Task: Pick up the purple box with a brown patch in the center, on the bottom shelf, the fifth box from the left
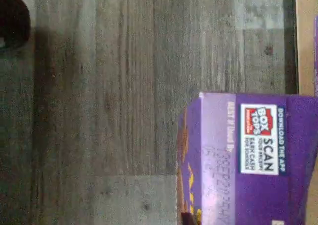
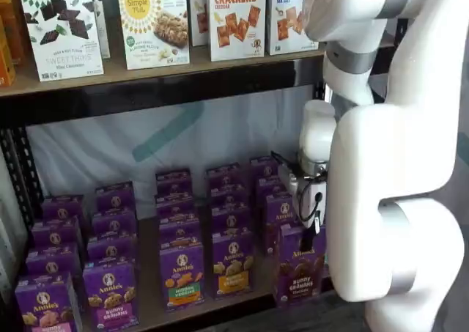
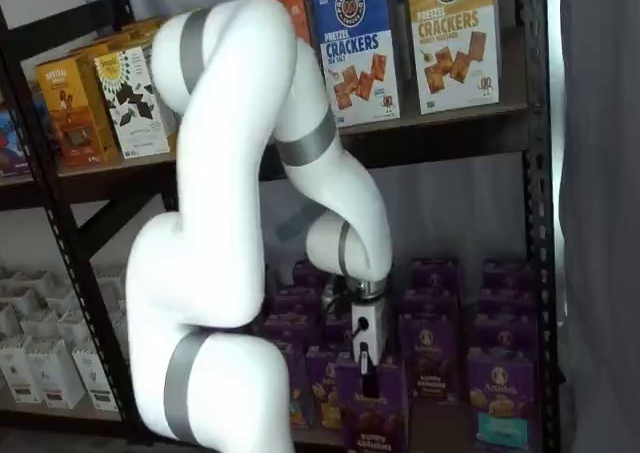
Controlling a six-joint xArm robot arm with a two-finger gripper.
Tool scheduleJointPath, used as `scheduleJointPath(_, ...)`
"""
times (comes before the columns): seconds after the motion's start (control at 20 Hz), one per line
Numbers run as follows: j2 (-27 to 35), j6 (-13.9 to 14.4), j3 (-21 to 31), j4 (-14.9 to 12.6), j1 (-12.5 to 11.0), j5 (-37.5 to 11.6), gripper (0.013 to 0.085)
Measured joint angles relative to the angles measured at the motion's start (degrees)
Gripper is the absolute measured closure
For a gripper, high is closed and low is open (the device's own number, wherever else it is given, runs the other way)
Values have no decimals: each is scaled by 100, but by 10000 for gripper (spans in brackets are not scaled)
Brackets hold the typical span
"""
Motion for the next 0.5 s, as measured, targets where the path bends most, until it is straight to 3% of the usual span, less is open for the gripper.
scheduleJointPath(0.2, -505, -146, 319, 159, -16, 208, 690)
scheduleJointPath(0.5, -1503, -427, 724, 425, -126, 956, 690)
